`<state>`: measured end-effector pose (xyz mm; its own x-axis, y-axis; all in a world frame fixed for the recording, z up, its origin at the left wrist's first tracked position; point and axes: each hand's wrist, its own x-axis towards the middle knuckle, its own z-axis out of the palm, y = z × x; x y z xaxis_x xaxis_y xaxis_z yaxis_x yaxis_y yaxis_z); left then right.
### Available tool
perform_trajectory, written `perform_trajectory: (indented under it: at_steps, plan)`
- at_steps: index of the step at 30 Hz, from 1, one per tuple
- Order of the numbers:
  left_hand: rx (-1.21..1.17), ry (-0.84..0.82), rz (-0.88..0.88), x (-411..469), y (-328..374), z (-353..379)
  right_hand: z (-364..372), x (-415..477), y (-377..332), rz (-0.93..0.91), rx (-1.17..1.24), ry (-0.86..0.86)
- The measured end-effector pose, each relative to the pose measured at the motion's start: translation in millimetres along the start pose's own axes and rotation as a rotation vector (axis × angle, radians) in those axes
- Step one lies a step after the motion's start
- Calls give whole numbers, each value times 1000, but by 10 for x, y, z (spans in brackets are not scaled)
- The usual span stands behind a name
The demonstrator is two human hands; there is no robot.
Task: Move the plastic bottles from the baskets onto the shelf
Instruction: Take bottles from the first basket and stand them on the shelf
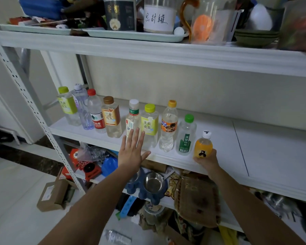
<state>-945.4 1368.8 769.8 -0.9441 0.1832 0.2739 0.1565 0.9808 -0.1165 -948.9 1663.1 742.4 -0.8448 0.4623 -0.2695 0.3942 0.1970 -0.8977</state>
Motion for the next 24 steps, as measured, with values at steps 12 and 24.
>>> perform_trajectory:
  at_steps: [12,24]
  plan:
    - [-7,-24,19,-208,-31,61,-125,3,59,-98,-670,69]
    - [-13,-136,-128,-1315,-28,-157,-81,-1029,475,-523,-1062,6]
